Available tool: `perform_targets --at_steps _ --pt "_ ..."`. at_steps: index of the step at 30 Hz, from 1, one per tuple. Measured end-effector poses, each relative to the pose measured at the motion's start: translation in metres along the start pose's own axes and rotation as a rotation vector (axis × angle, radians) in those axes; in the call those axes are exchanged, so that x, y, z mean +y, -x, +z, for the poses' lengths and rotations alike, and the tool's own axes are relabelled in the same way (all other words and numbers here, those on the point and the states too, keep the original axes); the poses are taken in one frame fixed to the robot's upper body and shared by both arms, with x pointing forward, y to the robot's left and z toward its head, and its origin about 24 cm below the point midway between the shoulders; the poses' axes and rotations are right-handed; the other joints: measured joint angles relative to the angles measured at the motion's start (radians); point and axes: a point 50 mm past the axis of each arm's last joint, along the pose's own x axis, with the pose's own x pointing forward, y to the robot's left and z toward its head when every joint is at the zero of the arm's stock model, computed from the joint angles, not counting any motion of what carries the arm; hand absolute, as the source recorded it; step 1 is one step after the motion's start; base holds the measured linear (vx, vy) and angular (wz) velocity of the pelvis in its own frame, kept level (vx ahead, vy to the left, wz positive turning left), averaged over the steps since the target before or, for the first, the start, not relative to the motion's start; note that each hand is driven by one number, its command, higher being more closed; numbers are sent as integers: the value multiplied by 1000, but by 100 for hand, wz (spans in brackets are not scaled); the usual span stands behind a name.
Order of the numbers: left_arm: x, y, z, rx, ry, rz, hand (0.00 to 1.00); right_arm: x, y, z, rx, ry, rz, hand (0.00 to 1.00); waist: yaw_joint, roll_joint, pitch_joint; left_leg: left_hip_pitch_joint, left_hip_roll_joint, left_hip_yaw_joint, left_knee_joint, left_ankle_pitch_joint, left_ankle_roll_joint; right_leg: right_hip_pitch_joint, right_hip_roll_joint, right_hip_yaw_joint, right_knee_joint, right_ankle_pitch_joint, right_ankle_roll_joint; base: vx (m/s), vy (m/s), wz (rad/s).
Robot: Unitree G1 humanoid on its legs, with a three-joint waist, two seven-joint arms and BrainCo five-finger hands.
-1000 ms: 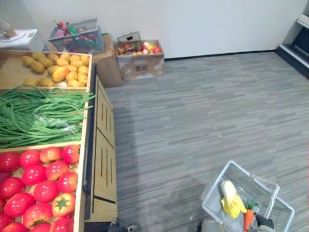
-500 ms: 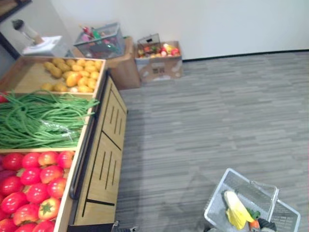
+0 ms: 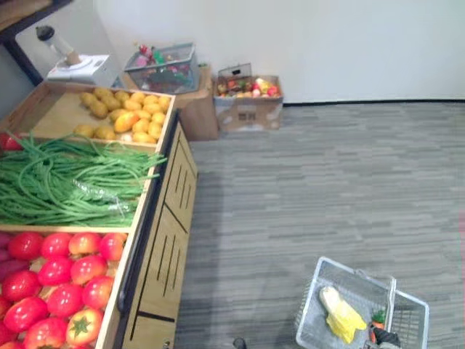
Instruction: Pick vegetable in the basket
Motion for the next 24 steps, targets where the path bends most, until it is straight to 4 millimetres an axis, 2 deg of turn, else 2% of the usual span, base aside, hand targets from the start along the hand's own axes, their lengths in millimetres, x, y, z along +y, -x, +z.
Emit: perform_targets --at_steps 2,6,7,10,11,12,13,14,17,20,24 --pt "0 0 -2 8 -7 -7 0 -2 0 0 -4 -1 -5 100 -2 -4 -8 14 11 20 -54 17 -12 -37 12 10 34 0 0 -46 -52 -38" --pt "3 -1 -4 10 -32 -14 0 0 0 2 -10 -5 -3 100 -7 -1 -3 56 52 42 -88 22 -16 -141 32 49 262 1 1 -46 -76 -27" --pt "4 -1 -4 9 -31 -13 0 -1 0 2 -9 -5 -4 100 -7 -2 -3 61 53 41 -89 22 -17 -142 29 49 275 1 1 12 -66 -1" --pt "3 -1 -1 1 -20 -23 0 -3 0 -2 -5 8 -5 100 -11 -3 -10 80 57 9 -105 28 -23 -147 24 56 337 1 0 34 -63 31" --pt "3 -2 0 -3 -17 -29 0 -4 1 -5 4 10 -5 100 -11 -9 -15 71 56 -15 -105 30 -26 -156 34 89 352 2 -2 55 -61 52" --pt "4 -1 -1 -2 6 -35 0 -5 2 -10 17 15 -6 100 -11 -6 -24 58 56 -40 -104 36 -35 -159 53 128 350 1 -2 70 -64 58" --pt "3 -1 -1 -3 10 -36 0 -6 3 -12 24 17 -7 100 -10 -13 -31 59 58 -49 -104 38 -38 -155 59 139 340 1 -2 119 -64 53" --pt "3 -1 -2 4 35 -38 0 -5 3 -15 39 22 -3 100 -7 -7 -35 50 62 -67 -101 43 -41 -137 65 132 309 1 -2 154 -82 45" --pt "3 1 -13 53 118 -46 0 5 4 -18 59 47 40 100 -5 -4 -40 30 69 -99 -71 54 -39 -63 74 76 191 1 -2 105 -84 33" --pt "3 0 -12 64 190 -36 0 14 7 -23 79 52 79 100 -6 -1 -39 -10 69 -154 -31 53 -41 2 87 15 94 1 -2 62 -112 53" --pt "2 1 -13 83 271 -30 0 19 7 -23 86 69 103 100 -2 9 -31 -60 75 -190 25 53 -41 18 96 -32 73 1 -3 -12 -72 39"
